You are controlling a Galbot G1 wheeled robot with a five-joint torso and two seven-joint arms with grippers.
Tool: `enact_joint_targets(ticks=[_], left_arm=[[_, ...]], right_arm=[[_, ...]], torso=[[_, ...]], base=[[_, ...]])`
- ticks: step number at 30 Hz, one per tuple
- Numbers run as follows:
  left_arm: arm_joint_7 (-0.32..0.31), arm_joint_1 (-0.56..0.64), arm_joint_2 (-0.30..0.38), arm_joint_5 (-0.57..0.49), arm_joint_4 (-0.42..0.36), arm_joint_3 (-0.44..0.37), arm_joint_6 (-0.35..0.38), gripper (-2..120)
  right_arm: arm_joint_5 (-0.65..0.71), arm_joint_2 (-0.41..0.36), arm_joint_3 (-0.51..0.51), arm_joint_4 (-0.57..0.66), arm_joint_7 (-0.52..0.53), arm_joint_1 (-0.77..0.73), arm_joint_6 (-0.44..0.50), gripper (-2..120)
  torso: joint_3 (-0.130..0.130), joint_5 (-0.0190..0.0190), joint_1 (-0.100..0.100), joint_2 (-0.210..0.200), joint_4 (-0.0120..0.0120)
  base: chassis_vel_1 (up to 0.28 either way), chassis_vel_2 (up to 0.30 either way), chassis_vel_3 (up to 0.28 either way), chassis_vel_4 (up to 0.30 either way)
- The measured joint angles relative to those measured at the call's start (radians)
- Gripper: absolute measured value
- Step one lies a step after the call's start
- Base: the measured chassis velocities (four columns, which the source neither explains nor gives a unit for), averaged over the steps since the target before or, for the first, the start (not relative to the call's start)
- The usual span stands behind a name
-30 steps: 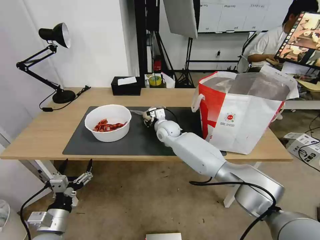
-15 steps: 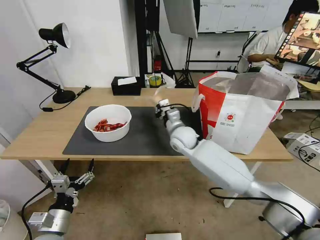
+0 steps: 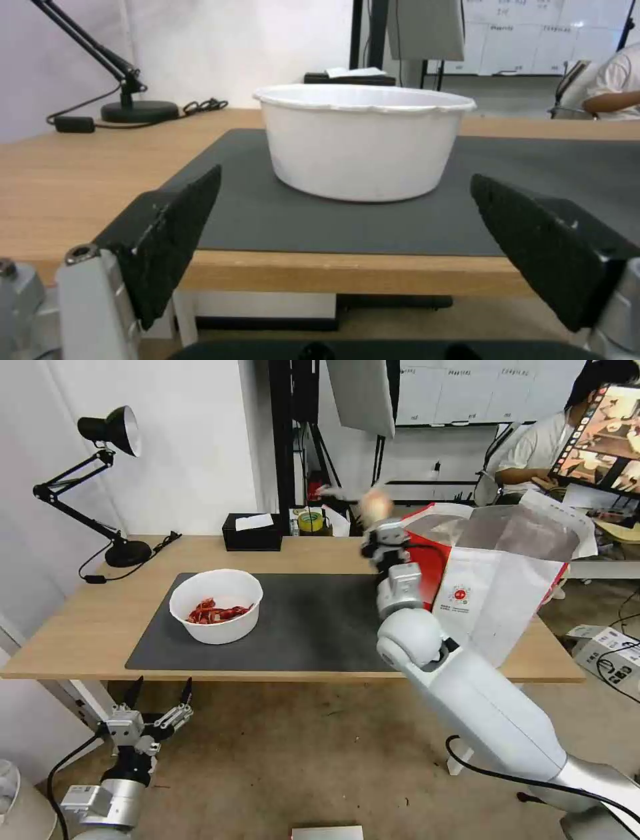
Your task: Pick up the trash from the table and place it into the takeout bag.
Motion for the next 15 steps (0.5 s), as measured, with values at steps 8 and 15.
enact_joint_targets(ticks=[8, 15], left_arm=[[-0.001, 0.005, -0.006, 0.007, -0.005, 0.002, 0.000, 100], [-0.001, -0.001, -0.010, 0.015, -0.005, 0.019, 0.001, 100]], right_arm=[[0.071, -0.055, 0.084, 0.020, 0.118, 0.022, -0.072, 8], [0.202, -0.138, 0.117, 0.045, 0.154, 0.021, -0.093, 7]], torso=[[0.000, 0.0001, 0.000, 0.000, 0.0000], [0.000, 0.0001, 0.000, 0.000, 0.0000]], base=[[0.000, 0.000, 0.000, 0.000], [0.000, 0.000, 0.000, 0.000]])
